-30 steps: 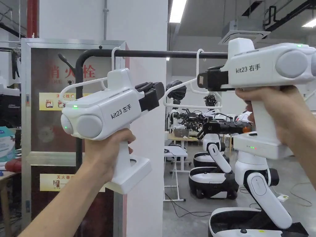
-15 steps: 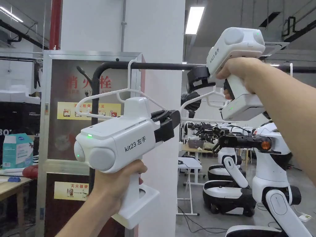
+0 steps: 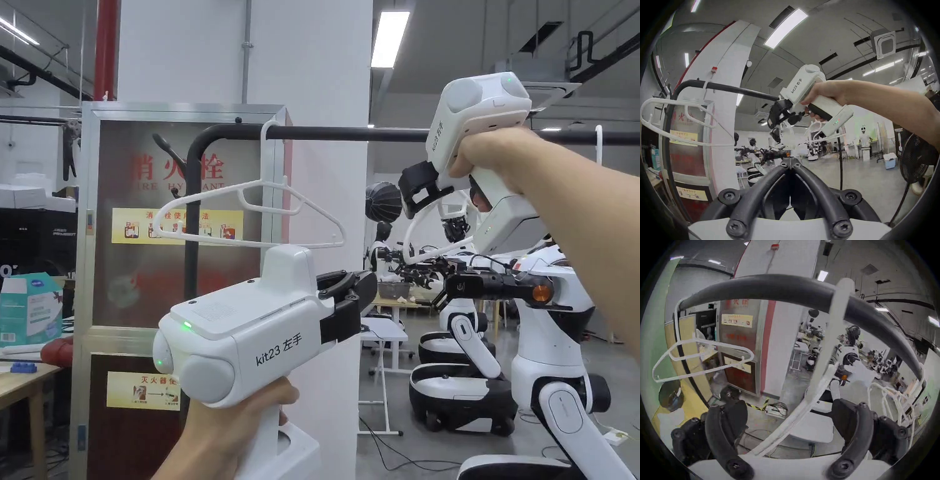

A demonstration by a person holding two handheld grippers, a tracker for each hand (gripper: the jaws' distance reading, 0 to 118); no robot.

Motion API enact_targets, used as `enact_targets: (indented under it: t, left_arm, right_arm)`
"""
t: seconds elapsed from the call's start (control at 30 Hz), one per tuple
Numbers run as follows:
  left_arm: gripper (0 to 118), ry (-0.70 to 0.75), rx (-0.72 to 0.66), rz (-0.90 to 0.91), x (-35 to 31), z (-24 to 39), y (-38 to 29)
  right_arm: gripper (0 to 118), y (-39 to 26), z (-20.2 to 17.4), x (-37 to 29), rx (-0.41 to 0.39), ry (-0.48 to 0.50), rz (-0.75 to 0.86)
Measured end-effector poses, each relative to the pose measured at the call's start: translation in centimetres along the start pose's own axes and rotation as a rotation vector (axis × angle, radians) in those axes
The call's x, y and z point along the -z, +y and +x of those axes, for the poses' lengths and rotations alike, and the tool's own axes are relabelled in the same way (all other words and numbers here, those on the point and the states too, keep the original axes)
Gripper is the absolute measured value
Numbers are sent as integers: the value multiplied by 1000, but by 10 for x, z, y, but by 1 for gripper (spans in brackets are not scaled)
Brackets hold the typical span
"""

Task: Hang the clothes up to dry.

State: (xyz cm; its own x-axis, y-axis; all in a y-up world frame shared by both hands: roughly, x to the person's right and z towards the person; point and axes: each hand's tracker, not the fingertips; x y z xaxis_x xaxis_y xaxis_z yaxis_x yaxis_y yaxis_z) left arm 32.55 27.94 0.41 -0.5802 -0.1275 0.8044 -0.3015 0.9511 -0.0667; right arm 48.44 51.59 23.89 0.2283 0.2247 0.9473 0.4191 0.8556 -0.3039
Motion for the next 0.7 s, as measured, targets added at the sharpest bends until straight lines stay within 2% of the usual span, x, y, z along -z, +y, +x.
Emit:
enact_targets:
  t: [0.03, 0.07, 0.13, 0.17, 0.23, 0.27, 0.3, 0.33, 0.47, 0.57, 0.6, 0.7]
  left_arm:
    - [0, 2, -9, 2, 0, 1, -1]
    - [0, 3, -18, 5, 0, 1, -1]
    - [0, 0, -27, 5, -1, 1, -1]
    - [0, 0, -27, 5, -2, 2, -2]
    - [0, 10, -24, 4, -5, 3, -3]
    - [0, 3, -23, 7, -7, 3, -3]
    - [0, 3, -25, 5, -9, 3, -4]
    - [0, 3, -27, 3, -10, 2, -4]
    - [0, 17, -17, -3, -15, 2, -5]
    - [0, 21, -14, -4, -17, 0, -4]
    - [0, 23, -16, -2, -17, 0, -4]
    - [0, 27, -22, 3, -19, 0, -3]
  right_arm:
    - [73, 2, 2, 0, 6, 1, 6]
    - [50, 2, 4, 0, 19, 16, 9]
    - [46, 1, 8, 3, 58, 44, 5]
    - [45, 3, 8, 6, 54, -6, 15]
    - [41, 3, 7, 11, 33, 6, -8]
    - [33, 3, 8, 15, 50, 40, -32]
    - [18, -1, 9, 14, 78, 71, -48]
    - [15, -3, 11, 16, 102, 89, -32]
    - [9, -15, 10, 5, 50, 72, -11]
    - [5, -20, 18, 4, 77, 73, -1]
    - [5, -21, 20, 4, 69, 118, 14]
    - [5, -20, 28, 8, 123, 128, 30]
